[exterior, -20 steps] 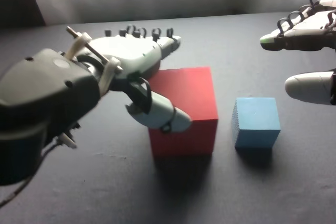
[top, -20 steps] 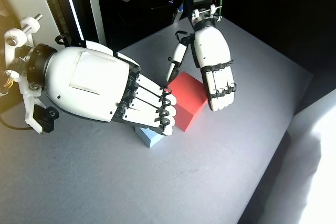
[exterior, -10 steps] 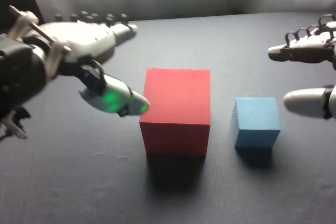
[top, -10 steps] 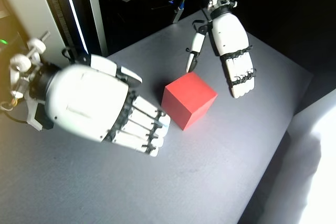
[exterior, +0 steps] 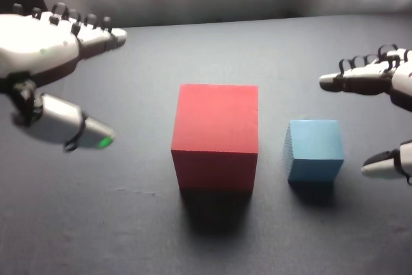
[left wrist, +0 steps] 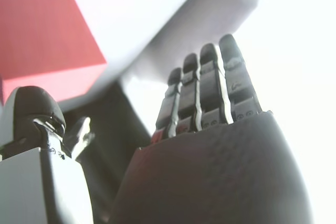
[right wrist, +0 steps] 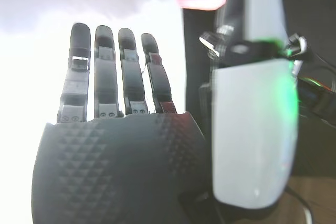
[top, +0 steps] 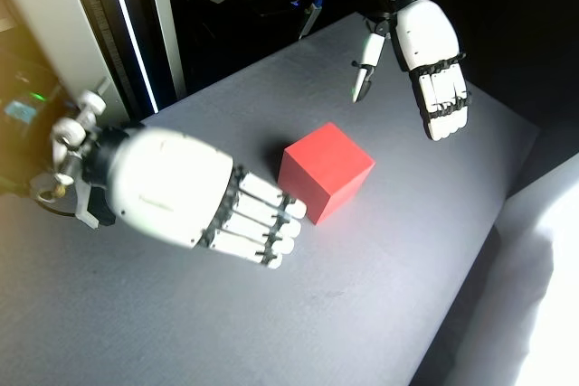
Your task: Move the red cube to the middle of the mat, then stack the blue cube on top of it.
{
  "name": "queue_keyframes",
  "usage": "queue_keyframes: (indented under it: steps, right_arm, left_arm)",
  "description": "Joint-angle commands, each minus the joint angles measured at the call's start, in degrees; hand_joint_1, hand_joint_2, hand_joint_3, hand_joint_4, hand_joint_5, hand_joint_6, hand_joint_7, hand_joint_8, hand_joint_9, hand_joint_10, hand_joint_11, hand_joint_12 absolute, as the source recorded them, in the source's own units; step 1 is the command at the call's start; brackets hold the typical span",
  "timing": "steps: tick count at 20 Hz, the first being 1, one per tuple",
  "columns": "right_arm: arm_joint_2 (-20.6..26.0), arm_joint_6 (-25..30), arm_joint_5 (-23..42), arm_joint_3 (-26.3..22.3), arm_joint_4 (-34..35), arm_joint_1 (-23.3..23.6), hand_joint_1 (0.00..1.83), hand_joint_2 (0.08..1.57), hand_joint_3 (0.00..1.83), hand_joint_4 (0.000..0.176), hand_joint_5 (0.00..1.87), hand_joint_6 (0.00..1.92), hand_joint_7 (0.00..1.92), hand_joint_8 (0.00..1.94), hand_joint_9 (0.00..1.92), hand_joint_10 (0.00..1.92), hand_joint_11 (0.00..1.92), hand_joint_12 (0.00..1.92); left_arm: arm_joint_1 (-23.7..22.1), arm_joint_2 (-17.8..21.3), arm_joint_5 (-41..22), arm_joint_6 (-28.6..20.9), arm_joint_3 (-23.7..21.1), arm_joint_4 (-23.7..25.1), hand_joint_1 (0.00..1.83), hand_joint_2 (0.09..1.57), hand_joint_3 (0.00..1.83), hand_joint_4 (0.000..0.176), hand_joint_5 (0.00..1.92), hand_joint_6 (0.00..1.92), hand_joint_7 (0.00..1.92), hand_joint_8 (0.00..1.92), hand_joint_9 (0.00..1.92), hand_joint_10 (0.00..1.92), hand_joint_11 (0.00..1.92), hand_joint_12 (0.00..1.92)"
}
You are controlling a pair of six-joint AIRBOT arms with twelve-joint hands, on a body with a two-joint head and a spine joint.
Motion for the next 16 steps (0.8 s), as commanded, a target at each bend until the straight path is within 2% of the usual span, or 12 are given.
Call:
queue_keyframes:
  steps: [1,3,4,5,7,8,9,10,11,12,13,16]
  right_arm:
    - [0.1,0.2,6.2,0.1,0.3,0.1,1.1,0.93,0.0,0.0,0.29,0.01,0.31,0.01,0.3,0.01,0.0,0.81]
    - [-0.2,0.2,4.9,0.1,2.7,0.1,1.11,0.92,0.0,0.0,0.43,0.02,0.46,0.02,0.4,0.02,0.0,0.96]
    - [-0.4,0.2,4.8,0.1,3.5,0.1,1.11,0.92,0.0,0.0,0.47,0.02,0.5,0.02,0.44,0.03,0.0,1.02]
    - [-0.6,0.2,4.8,0.1,4.3,0.1,1.11,0.91,0.0,0.0,0.48,0.02,0.52,0.02,0.45,0.03,0.0,1.03]
    - [-1.1,-0.1,4.5,0.1,5.2,0.1,1.1,0.93,0.01,0.0,0.46,0.0,0.51,0.0,0.45,0.01,0.0,0.99]
    - [-1.5,-0.3,4.3,0.1,5.6,0.0,1.06,0.95,0.01,0.0,0.47,0.0,0.52,0.0,0.45,0.01,0.0,1.0]
    - [-2.0,-0.7,4.2,0.2,5.9,-0.1,1.04,0.96,0.01,0.0,0.48,0.01,0.53,0.01,0.46,0.01,0.0,1.0]
    - [-2.5,-1.3,4.5,0.4,6.0,-0.3,1.05,0.95,0.0,0.0,0.51,0.01,0.56,0.01,0.48,0.02,0.0,1.02]
    - [-2.8,-1.5,4.9,0.7,6.0,-0.4,1.05,0.94,0.0,0.0,0.52,0.01,0.58,0.01,0.5,0.02,0.0,1.05]
    - [-3.5,-1.7,5.0,1.5,6.6,-0.4,1.05,0.94,0.0,0.0,0.51,0.01,0.57,0.01,0.5,0.02,0.0,1.06]
    - [-4.1,-1.7,5.1,2.2,7.3,-0.4,1.04,0.95,0.0,0.0,0.5,0.0,0.56,0.0,0.49,0.02,0.0,1.06]
    - [-5.3,-2.0,5.8,4.0,7.4,-0.3,1.01,0.96,0.01,0.0,0.47,0.0,0.54,0.0,0.47,0.0,0.0,1.05]
  left_arm:
    - [-0.2,1.6,1.7,-6.2,0.4,8.0,0.52,1.04,0.0,0.0,0.03,0.0,0.1,0.0,0.1,0.0,0.0,0.25]
    - [0.5,3.7,2.1,-21.5,0.4,26.3,0.47,1.04,0.0,0.0,0.04,0.0,0.11,0.0,0.11,0.01,0.0,0.31]
    - [1.1,4.5,1.5,-27.7,0.4,32.6,0.48,1.04,0.0,0.0,0.04,0.0,0.11,0.0,0.11,0.0,0.0,0.32]
    - [2.7,5.3,-2.2,-33.1,0.3,38.1,0.51,1.04,0.0,0.0,0.04,0.0,0.11,0.0,0.11,0.0,0.0,0.3]
    - [5.0,5.7,-8.7,-40.3,0.6,46.2,0.53,1.05,0.0,0.0,0.04,0.0,0.11,0.0,0.11,0.0,0.0,0.3]
    - [5.3,5.7,-9.5,-46.7,1.5,53.2,0.51,1.05,0.0,0.0,0.03,0.0,0.1,0.0,0.11,0.0,0.0,0.28]
    - [5.3,5.5,-10.7,-55.5,2.9,63.6,0.49,1.06,0.0,0.0,0.02,0.0,0.09,0.0,0.09,0.0,0.0,0.24]
    - [5.3,5.3,-12.4,-60.6,3.7,70.1,0.46,1.05,0.0,0.0,0.04,0.0,0.11,0.0,0.11,0.0,0.0,0.29]
    - [5.3,5.2,-13.2,-64.0,4.1,74.2,0.46,1.05,0.0,0.0,0.05,0.0,0.12,0.0,0.12,0.0,0.0,0.32]
    - [5.3,5.2,-14.6,-68.8,4.7,79.9,0.5,1.05,0.0,0.0,0.04,0.0,0.11,0.0,0.11,0.0,0.0,0.29]
    - [5.3,5.3,-15.8,-76.0,5.3,87.7,0.49,1.06,0.0,0.0,0.03,0.0,0.1,0.0,0.11,0.0,0.0,0.28]
    - [5.4,5.2,-17.8,-90.4,6.3,104.5,0.5,1.08,0.0,0.0,0.01,0.0,0.08,0.0,0.09,0.0,0.0,0.19]
